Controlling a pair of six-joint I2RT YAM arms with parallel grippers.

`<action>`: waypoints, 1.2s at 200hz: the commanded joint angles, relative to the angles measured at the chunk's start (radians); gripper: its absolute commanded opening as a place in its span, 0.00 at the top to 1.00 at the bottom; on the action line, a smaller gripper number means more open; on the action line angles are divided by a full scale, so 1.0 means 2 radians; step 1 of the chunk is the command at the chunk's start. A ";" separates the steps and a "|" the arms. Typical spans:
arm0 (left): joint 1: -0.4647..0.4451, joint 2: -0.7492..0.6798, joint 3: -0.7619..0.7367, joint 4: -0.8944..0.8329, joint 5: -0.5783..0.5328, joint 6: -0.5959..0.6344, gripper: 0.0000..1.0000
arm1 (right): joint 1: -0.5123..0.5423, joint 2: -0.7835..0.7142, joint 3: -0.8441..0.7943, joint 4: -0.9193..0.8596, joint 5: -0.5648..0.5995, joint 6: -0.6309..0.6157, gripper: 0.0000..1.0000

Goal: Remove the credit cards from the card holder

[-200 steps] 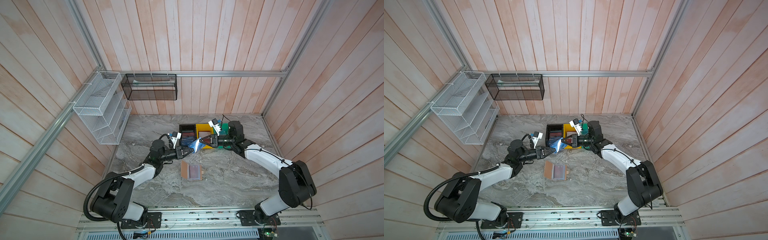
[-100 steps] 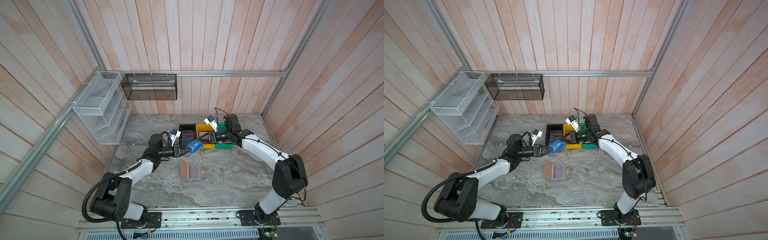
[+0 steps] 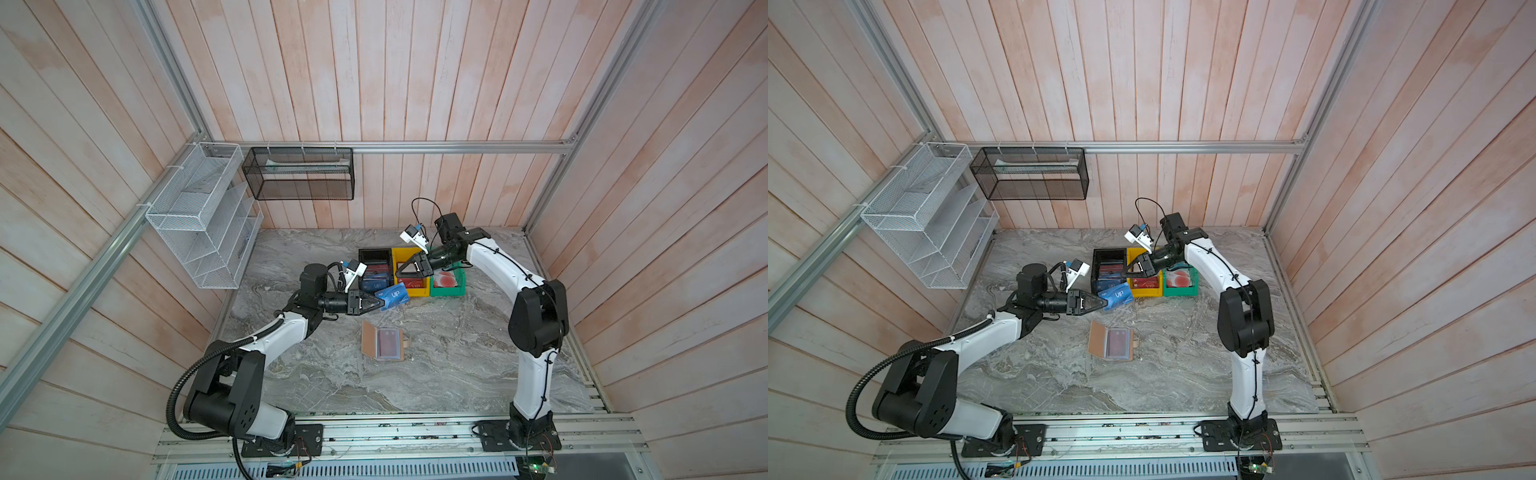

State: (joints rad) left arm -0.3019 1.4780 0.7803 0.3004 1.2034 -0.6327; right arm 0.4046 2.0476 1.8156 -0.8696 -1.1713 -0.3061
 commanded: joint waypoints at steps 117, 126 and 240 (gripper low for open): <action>0.011 0.037 0.024 -0.054 0.031 0.052 1.00 | 0.012 -0.025 -0.036 -0.075 -0.033 -0.089 0.70; 0.011 0.035 0.023 -0.057 0.033 0.054 1.00 | 0.012 -0.025 -0.032 -0.077 -0.029 -0.090 0.70; 0.011 0.047 0.076 -0.234 0.029 0.215 1.00 | 0.000 -0.042 -0.024 -0.126 -0.023 -0.131 0.70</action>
State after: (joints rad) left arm -0.2871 1.5394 0.8906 -0.0277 1.2766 -0.3294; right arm 0.4030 2.0094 1.7718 -1.0794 -1.2091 -0.5369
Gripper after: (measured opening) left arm 0.044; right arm 0.303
